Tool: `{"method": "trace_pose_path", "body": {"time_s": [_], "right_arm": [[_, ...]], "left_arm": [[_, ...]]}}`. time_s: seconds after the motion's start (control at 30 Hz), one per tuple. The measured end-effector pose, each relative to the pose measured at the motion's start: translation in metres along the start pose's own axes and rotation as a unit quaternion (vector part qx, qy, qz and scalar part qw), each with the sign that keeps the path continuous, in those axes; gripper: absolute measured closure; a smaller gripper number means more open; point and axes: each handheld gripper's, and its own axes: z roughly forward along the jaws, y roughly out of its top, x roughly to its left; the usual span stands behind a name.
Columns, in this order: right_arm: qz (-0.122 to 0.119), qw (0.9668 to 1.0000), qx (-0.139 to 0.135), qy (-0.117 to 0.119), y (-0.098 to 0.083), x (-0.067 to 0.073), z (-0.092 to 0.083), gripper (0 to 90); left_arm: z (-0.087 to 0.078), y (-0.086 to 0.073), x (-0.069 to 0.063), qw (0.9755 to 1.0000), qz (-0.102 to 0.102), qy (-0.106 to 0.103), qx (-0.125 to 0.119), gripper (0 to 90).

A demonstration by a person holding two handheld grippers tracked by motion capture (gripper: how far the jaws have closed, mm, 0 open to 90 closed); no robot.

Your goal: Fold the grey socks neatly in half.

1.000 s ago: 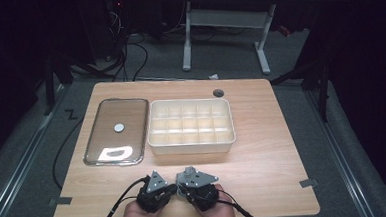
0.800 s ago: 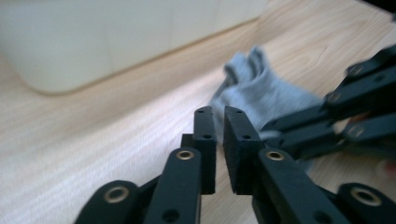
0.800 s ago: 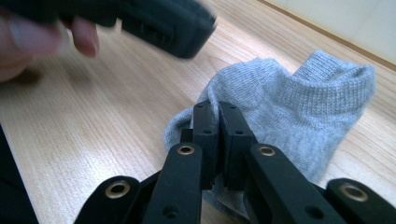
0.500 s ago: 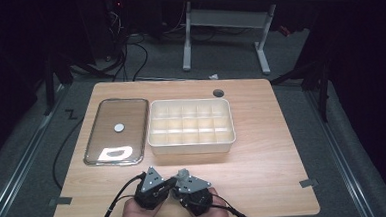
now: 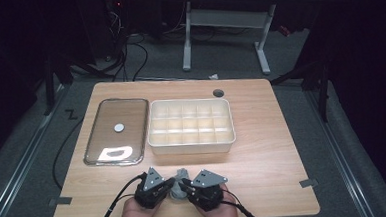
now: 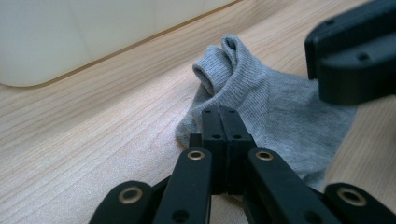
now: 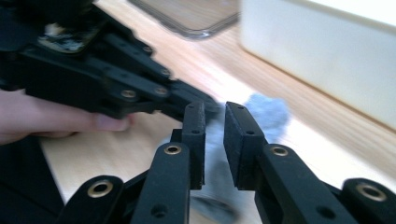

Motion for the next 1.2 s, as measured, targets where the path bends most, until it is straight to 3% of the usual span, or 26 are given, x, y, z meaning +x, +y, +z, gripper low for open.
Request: {"method": "trace_pose_path", "body": {"time_s": [0.1, 0.17, 0.33, 0.4, 0.47, 0.73, 0.9, 1.2], "right_arm": [[0.006, 0.9998, 0.021, 0.001, -0.008, -0.006, 0.006, 80.2], [0.011, 0.9986, 0.052, 0.003, -0.020, -0.007, 0.018, 79.5], [0.009, 0.9994, 0.034, 0.001, -0.027, -0.006, 0.020, 82.3], [0.007, 0.9994, 0.033, -0.002, -0.027, -0.005, 0.021, 83.3], [0.008, 0.9994, 0.033, -0.001, -0.027, -0.005, 0.021, 83.6], [0.012, 0.9994, 0.033, 0.005, -0.027, -0.007, 0.021, 84.1], [0.013, 0.9992, 0.037, 0.007, -0.026, -0.007, 0.021, 83.8], [0.053, 0.9981, 0.027, -0.018, -0.022, -0.012, 0.000, 64.3]], "left_arm": [[0.000, 0.000, 0.000, 1.0000, 0.003, 0.000, -0.002, 89.8], [0.000, -0.001, 0.000, 1.0000, 0.004, 0.004, -0.005, 89.7], [-0.003, -0.001, -0.001, 0.9998, 0.000, 0.016, -0.012, 84.1], [-0.012, 0.005, -0.012, 0.9992, -0.004, 0.006, -0.040, 77.5], [-0.014, 0.006, -0.017, 0.9990, 0.000, 0.000, -0.046, 76.7], [-0.007, -0.006, -0.020, 0.9998, 0.014, -0.009, -0.009, 79.4], [-0.005, -0.009, -0.019, 0.9997, 0.022, -0.007, -0.005, 79.7], [-0.004, -0.009, -0.019, 0.9996, 0.026, -0.006, -0.005, 79.5]]}}
